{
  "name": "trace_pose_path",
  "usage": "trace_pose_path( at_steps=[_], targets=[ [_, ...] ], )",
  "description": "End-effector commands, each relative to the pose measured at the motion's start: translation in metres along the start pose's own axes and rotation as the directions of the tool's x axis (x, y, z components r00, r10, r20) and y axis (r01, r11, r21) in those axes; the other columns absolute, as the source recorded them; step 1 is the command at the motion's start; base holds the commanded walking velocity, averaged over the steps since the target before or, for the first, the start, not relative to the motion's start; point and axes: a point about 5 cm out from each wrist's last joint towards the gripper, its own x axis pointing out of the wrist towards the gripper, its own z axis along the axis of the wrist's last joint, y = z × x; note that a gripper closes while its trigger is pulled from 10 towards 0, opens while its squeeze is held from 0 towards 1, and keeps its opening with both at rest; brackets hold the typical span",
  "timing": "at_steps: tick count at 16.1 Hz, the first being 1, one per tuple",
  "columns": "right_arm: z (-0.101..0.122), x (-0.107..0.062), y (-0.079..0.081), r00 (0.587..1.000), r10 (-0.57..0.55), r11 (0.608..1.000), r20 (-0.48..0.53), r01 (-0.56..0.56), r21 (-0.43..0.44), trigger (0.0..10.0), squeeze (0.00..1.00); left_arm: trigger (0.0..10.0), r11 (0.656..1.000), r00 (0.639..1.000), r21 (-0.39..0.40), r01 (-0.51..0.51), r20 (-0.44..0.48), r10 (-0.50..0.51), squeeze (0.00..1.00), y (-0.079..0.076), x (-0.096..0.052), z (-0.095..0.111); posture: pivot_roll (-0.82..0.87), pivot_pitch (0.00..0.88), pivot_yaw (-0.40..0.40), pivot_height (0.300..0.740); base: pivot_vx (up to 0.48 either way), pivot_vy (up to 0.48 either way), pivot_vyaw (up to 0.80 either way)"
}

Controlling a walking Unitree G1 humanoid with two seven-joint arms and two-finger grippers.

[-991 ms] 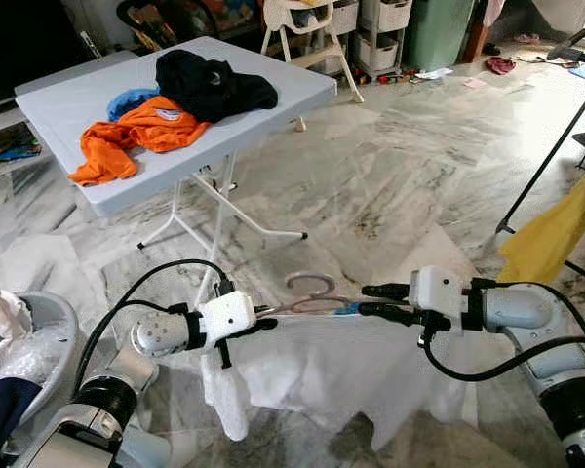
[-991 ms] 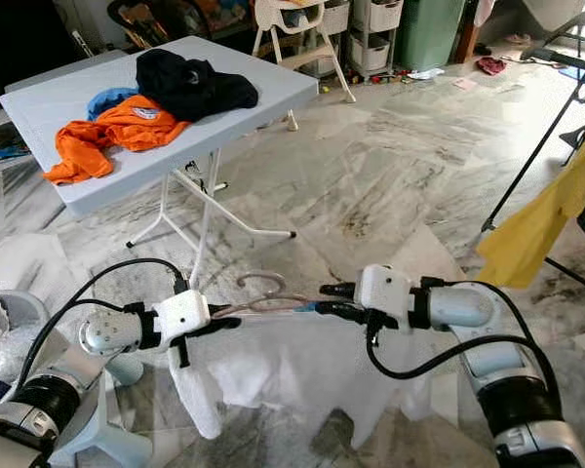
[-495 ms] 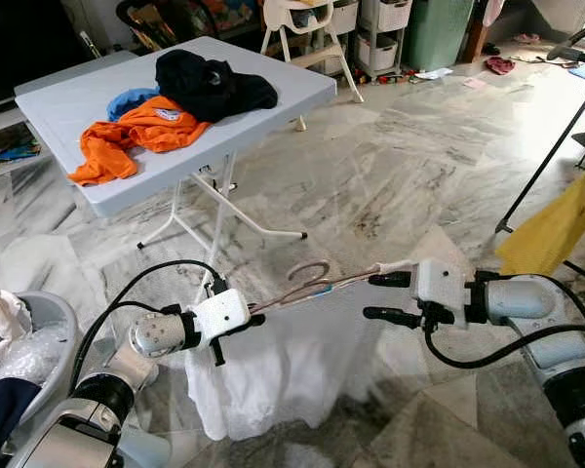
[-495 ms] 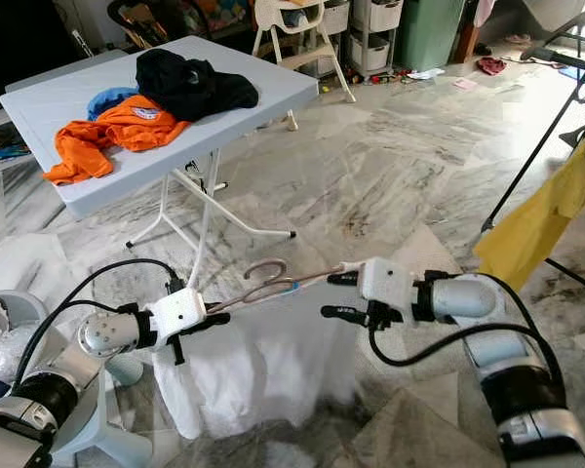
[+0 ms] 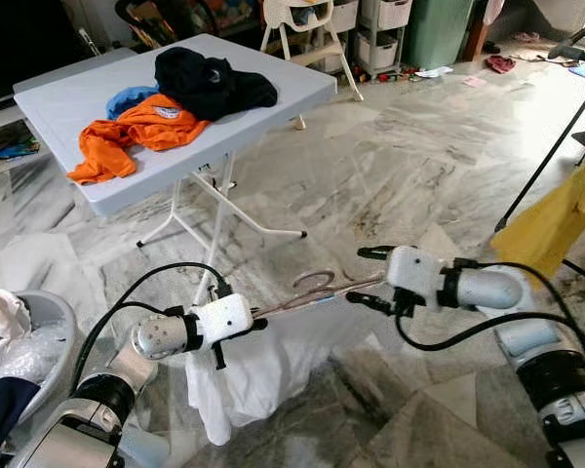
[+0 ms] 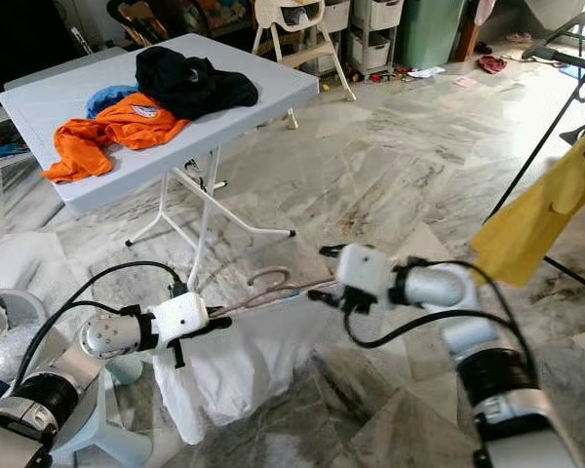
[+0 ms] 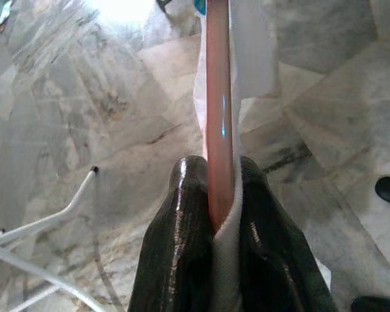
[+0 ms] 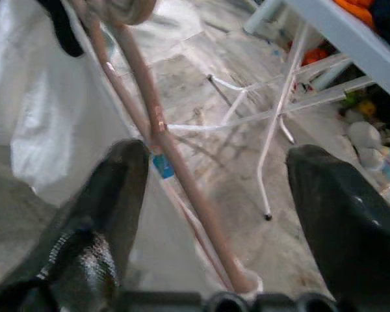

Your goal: Hang hanger

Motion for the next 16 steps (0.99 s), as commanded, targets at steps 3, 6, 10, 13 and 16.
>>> trace_pose_path(
  at_steps=[3, 6, 10, 13, 16],
  targets=[
    [-0.003, 0.013, 0.006, 0.998, -0.056, 0.963, 0.039, 0.043, 0.266, 10.0, 0.00, 0.0, 0.999, 1.000, 0.049, 0.001, 0.024, -0.003, 0.00, 0.003, 0.001, 0.006, -0.11, 0.036, 0.080, 0.740, 0.000, 0.000, 0.00],
    [-0.011, 0.018, 0.002, 0.981, -0.195, 0.904, -0.017, 0.187, 0.384, 10.0, 0.00, 0.0, 0.999, 1.000, 0.048, -0.014, 0.020, 0.013, 0.00, 0.005, 0.000, 0.006, -0.11, 0.035, 0.084, 0.740, 0.000, 0.000, 0.00],
    [0.002, 0.015, -0.008, 0.965, -0.257, 0.916, 0.044, 0.229, 0.330, 10.0, 0.00, 0.0, 0.998, 0.999, 0.054, -0.035, 0.016, 0.034, 0.00, 0.011, -0.002, 0.007, -0.11, 0.038, 0.086, 0.740, 0.000, 0.000, 0.00],
    [0.014, 0.010, -0.010, 0.982, -0.166, 0.981, 0.089, 0.156, 0.112, 10.0, 0.00, 0.0, 0.999, 1.000, 0.053, -0.010, 0.024, 0.009, 0.00, 0.006, 0.002, 0.008, -0.11, 0.041, 0.092, 0.740, 0.000, 0.000, 0.00],
    [0.011, 0.004, -0.003, 0.999, 0.013, 0.999, 0.047, -0.012, -0.033, 10.0, 0.00, 0.0, 0.998, 0.999, 0.066, 0.021, 0.043, -0.024, 0.00, 0.003, 0.006, 0.012, -0.12, 0.042, 0.096, 0.740, 0.000, 0.000, 0.00]
  ],
)
